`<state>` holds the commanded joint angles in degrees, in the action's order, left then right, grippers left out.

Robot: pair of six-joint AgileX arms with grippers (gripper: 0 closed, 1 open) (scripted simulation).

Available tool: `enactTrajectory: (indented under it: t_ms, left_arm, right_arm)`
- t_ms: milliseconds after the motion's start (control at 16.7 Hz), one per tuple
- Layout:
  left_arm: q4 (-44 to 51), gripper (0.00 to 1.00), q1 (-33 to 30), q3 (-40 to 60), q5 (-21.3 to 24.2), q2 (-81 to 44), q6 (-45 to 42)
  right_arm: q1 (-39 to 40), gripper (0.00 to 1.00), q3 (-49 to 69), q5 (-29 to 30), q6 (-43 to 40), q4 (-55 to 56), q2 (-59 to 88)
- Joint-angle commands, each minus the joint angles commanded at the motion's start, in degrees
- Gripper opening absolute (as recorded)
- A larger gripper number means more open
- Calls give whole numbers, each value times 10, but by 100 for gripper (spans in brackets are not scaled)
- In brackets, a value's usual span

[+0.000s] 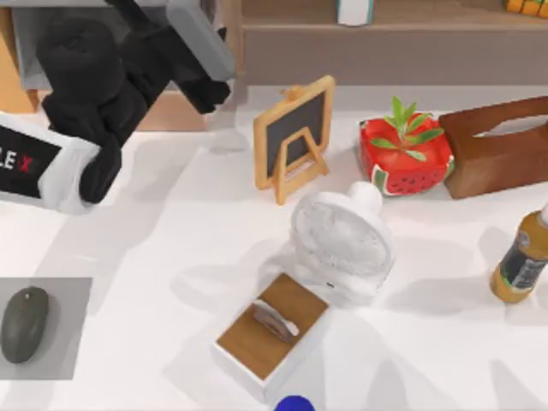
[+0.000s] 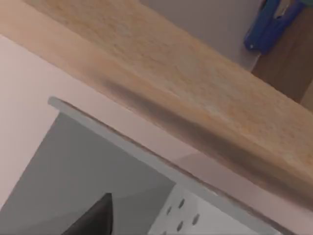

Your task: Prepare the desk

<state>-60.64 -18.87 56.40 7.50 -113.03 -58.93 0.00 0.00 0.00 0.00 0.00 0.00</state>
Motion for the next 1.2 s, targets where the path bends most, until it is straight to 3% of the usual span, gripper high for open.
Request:
enactTrajectory:
  t_ms: [360,780,1020,1200]
  left_arm:
    - [90,100,-173,142,-188,-35,229]
    - [212,100,-249,368,-404,-160,476]
    - [258,100,-260,457,-481,-218,562]
    - [269,100,-261,477,-499,-233,582]
  right_arm:
    - [0,100,0,0,0,0,0]
    - [0,100,0,0,0,0,0]
    - [0,100,0,0,0,0,0]
    - [0,100,0,0,0,0,0]
